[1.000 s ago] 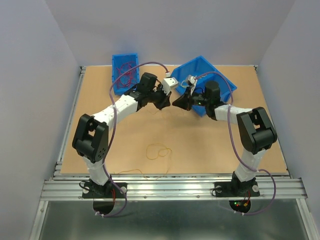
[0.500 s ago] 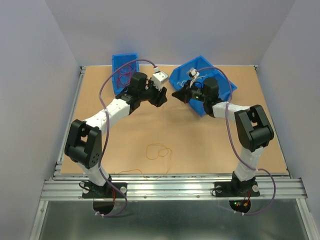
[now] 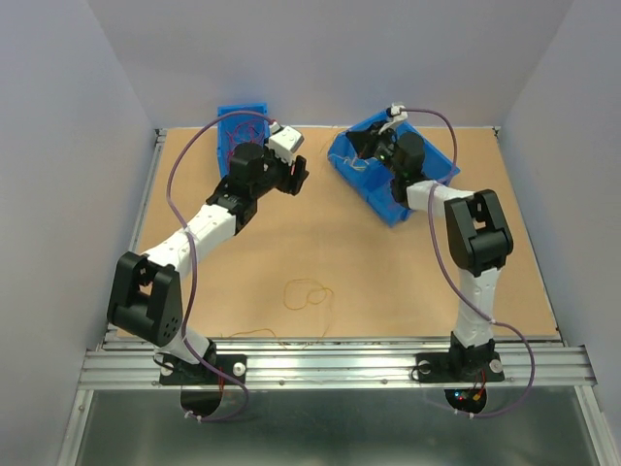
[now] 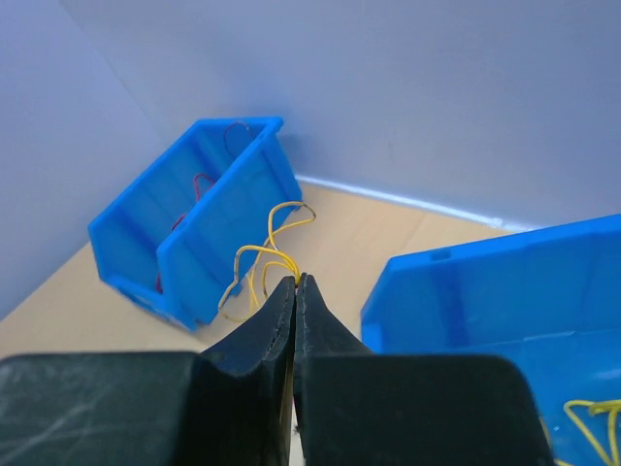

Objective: Untangle the cables

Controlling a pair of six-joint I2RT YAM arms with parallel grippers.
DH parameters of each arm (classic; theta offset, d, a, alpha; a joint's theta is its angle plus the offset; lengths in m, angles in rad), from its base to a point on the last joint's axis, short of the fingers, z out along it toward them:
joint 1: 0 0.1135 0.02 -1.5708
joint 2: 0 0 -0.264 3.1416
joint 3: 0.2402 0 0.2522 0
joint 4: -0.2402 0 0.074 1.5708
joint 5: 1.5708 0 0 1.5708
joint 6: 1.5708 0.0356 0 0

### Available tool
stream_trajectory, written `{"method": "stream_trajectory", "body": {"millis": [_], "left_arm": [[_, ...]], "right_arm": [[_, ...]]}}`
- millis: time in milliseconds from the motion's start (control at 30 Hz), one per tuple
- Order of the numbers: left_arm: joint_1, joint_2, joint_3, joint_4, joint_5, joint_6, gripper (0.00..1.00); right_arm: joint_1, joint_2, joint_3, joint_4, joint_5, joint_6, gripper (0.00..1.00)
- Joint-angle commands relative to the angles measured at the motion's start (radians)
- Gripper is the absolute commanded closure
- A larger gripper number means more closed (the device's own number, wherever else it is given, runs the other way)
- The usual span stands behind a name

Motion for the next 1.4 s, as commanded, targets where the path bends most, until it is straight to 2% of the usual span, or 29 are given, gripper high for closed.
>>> {"method": "stream_trajectory", "body": {"millis": [0,67,200,500,700,833,967,1067,1133,1167,1200,1267,1300,1367], "left_arm": [[-0.006,-0.050,-0.019,0.075,-0.028,-0.002,0.33],[-0.006,-0.053,-0.022,0.078,-0.026,0.001,0.33],[-0.006,-0.057,-0.030,0.088,-0.023,0.006,0.33],[-0.006,-0.053,-0.030,0.091,-0.014,0.006,0.33],[-0.006,-0.047,-0.024,0.085,-0.017,0.005,0.33],[-0.006,-0.056,-0.021,0.075,-0.026,0.011,0.33],[-0.006,-0.073,-0.027,0.075,-0.037,0.015,0.33],[-0.007,-0.083,-0.030,0.077,-0.046,0.018,0.33],[-0.007,-0.088,-0.035,0.080,-0.060,0.020,0.33],[-0.007,-0.096,-0.036,0.088,-0.063,0.018,0.33],[-0.007,-0.099,-0.042,0.091,-0.068,0.017,0.33],[-0.007,-0.113,-0.048,0.101,-0.072,0.018,0.32],[-0.006,-0.119,-0.056,0.104,-0.089,0.015,0.29],[-0.006,-0.135,-0.070,0.118,-0.112,0.014,0.25]], "right_arm": [[-0.097,0.086,0.072,0.261,0.017,0.127,0.99],[-0.144,0.149,0.092,0.318,-0.022,0.201,0.99],[-0.186,0.202,0.137,0.360,-0.035,0.221,0.99],[-0.206,0.090,-0.015,0.352,0.054,0.112,0.99],[-0.205,0.062,-0.012,0.265,0.028,0.080,0.76],[-0.205,0.021,-0.055,0.260,0.046,0.075,0.43],[-0.205,-0.057,-0.115,0.232,0.036,0.072,0.31],[-0.203,-0.149,-0.152,0.102,-0.045,0.065,0.29],[-0.192,-0.226,-0.170,-0.072,-0.119,0.037,0.27],[-0.160,-0.254,-0.173,-0.155,-0.157,-0.028,0.24],[-0.134,-0.278,-0.170,-0.332,-0.159,-0.081,0.23],[-0.044,-0.321,-0.152,-0.518,-0.099,-0.220,0.19],[-0.015,-0.326,-0.138,-0.661,-0.096,-0.256,0.18],[0.071,-0.340,-0.135,-0.801,-0.131,-0.375,0.14]]}}
